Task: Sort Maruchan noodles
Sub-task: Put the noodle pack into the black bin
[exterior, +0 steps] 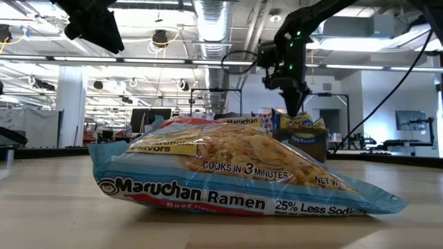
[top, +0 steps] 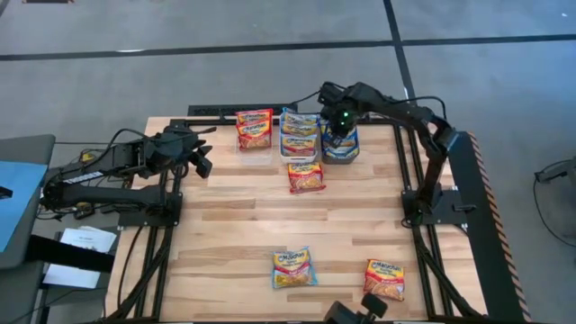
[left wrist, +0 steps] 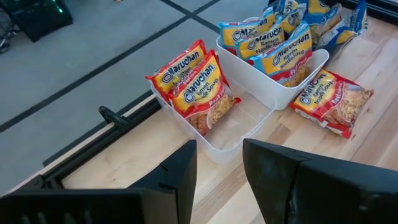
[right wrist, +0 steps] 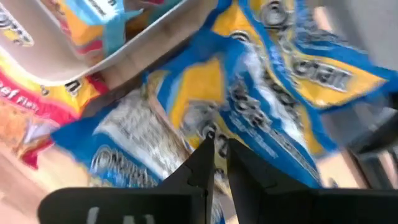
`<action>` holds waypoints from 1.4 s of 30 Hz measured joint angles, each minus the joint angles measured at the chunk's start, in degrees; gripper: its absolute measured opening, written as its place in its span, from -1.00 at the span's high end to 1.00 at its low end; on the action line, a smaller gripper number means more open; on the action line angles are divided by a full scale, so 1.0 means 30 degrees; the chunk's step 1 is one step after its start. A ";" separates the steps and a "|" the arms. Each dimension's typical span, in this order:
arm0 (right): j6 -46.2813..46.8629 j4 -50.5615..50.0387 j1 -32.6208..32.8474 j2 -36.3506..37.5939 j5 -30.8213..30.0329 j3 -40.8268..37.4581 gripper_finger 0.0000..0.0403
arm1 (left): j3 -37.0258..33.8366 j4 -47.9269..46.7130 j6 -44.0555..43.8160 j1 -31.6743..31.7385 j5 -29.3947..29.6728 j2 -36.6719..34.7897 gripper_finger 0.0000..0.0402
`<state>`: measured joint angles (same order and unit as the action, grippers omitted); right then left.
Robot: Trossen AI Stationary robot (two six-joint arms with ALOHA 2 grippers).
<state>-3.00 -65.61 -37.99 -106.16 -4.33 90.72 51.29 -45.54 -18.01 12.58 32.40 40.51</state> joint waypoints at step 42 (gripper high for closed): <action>0.2435 -0.3599 -0.0558 -0.1279 -0.1906 0.1428 0.68 | 0.0000 -0.0590 0.1119 0.0022 0.0998 -0.0015 0.42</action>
<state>4.30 -76.41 -39.67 -110.00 -10.05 95.00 51.29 -47.31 -14.66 12.64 35.40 40.47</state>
